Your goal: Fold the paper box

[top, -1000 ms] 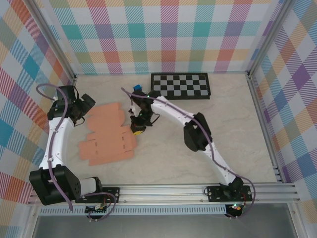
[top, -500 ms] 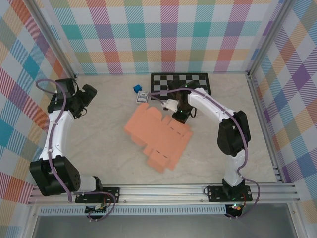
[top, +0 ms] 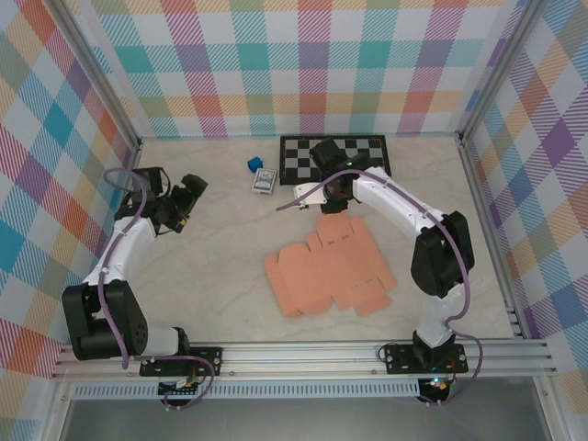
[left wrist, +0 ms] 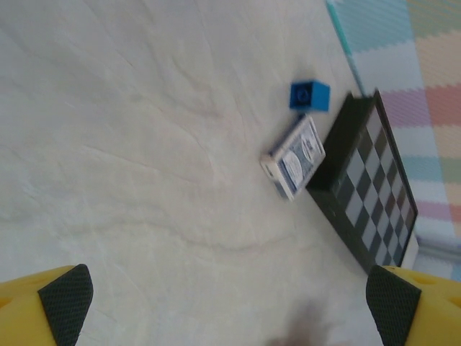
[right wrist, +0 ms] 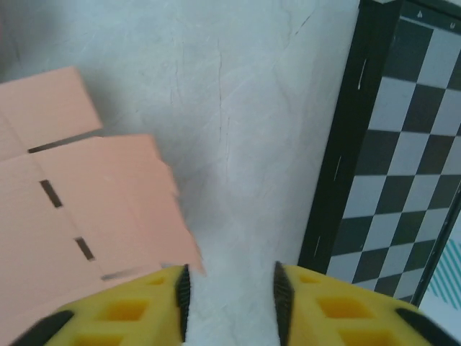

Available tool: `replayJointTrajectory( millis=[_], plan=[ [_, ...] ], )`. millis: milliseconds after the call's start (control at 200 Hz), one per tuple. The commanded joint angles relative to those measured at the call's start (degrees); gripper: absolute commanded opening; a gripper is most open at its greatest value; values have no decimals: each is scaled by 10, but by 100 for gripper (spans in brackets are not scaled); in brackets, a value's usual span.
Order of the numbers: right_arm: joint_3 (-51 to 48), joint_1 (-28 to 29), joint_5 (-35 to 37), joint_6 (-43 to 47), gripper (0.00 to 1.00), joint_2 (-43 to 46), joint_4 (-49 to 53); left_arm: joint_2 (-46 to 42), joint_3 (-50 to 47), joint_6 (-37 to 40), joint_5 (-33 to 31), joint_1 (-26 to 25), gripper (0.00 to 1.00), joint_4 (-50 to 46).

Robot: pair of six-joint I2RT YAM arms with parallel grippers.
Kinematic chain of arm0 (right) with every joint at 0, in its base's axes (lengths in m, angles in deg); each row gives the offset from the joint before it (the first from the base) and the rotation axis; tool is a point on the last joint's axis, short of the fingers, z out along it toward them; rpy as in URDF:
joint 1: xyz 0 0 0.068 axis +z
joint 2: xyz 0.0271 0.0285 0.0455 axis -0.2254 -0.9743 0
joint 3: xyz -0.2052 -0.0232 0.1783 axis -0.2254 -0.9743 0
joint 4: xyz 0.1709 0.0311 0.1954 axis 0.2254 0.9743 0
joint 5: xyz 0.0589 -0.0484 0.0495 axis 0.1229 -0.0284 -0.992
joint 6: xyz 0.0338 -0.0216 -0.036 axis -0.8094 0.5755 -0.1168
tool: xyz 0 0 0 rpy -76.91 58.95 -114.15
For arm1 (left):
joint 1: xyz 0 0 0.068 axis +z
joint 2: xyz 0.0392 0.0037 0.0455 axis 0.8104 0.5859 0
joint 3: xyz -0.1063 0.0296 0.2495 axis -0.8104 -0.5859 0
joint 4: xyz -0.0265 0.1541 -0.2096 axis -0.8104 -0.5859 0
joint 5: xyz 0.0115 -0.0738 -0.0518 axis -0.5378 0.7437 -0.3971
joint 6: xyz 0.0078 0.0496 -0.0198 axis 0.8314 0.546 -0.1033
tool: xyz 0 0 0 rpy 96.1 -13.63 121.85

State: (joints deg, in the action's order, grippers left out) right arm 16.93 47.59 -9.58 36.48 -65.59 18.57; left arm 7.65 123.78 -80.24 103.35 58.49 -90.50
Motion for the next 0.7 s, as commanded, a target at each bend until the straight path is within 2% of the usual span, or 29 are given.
replayJointTrajectory(
  millis=[0,100,110,120,130,140,180,205,275,335,390,430,530,595,695],
  plan=[
    [-31,1,-9,-20,47,37,-48,16,5,23,44,-37,100,69],
    [-98,-5,-39,-75,49,104,-87,44,28,76,51,-74,100,65],
    [-101,-6,-43,-87,56,112,-91,46,32,81,51,-77,100,63],
    [-111,-7,-46,-92,77,120,-96,50,34,86,51,-82,100,61],
    [-117,-8,-48,-102,87,127,-101,53,37,91,51,-85,100,58],
    [-122,-10,-50,-113,90,135,-106,57,40,97,51,-90,100,56],
    [-134,-20,-55,-169,93,161,-119,70,50,117,57,-109,100,51],
    [-134,-28,-56,-216,100,175,-123,79,55,128,65,-120,100,49],
    [-126,-63,-51,-388,99,202,-129,97,70,161,72,-154,100,41],
    [-125,-98,-42,-580,98,218,-124,114,81,191,76,-182,100,41],
    [-128,-136,-75,-737,97,226,-90,132,95,216,77,-205,100,18],
    [-136,-165,-117,-798,97,229,-69,147,107,232,80,-218,100,10],
    [-199,-219,-212,-790,91,242,-92,182,130,250,103,-239,100,-1],
    [-188,-275,-296,-757,81,210,-51,199,139,247,110,-245,100,-8],
    [-152,-310,-277,-677,70,140,46,212,138,246,126,-251,100,-9]
  ],
)
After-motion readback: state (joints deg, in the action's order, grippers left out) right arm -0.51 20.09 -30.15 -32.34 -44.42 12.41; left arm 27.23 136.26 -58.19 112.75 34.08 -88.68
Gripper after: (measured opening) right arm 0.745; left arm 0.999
